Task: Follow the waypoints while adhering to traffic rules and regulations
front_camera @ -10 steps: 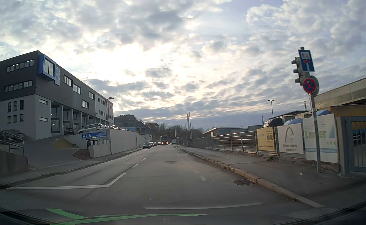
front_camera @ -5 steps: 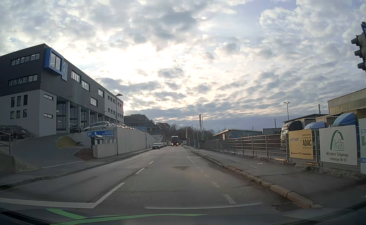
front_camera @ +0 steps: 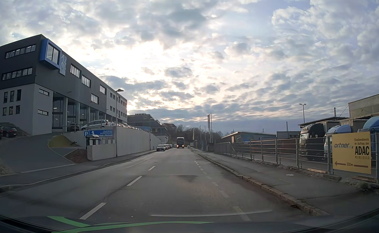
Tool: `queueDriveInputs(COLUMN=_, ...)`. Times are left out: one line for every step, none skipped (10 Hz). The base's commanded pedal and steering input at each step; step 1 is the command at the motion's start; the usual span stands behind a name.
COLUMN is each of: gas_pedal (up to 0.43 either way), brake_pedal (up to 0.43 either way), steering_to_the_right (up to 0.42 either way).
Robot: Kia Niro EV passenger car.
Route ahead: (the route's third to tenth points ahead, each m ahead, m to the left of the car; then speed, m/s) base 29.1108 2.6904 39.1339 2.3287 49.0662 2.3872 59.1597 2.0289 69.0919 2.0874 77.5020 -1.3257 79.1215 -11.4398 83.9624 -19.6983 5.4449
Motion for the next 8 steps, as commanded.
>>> queueDriveInputs(gas_pedal=0.248, brake_pedal=0.000, steering_to_the_right=-0.004)
queueDriveInputs(gas_pedal=0.248, brake_pedal=0.000, steering_to_the_right=-0.004)
queueDriveInputs(gas_pedal=0.268, brake_pedal=0.000, steering_to_the_right=-0.004)
queueDriveInputs(gas_pedal=0.268, brake_pedal=0.000, steering_to_the_right=-0.004)
queueDriveInputs(gas_pedal=0.268, brake_pedal=0.000, steering_to_the_right=-0.004)
queueDriveInputs(gas_pedal=0.268, brake_pedal=0.000, steering_to_the_right=-0.004)
queueDriveInputs(gas_pedal=0.268, brake_pedal=0.000, steering_to_the_right=-0.004)
queueDriveInputs(gas_pedal=0.268, brake_pedal=0.000, steering_to_the_right=-0.004)
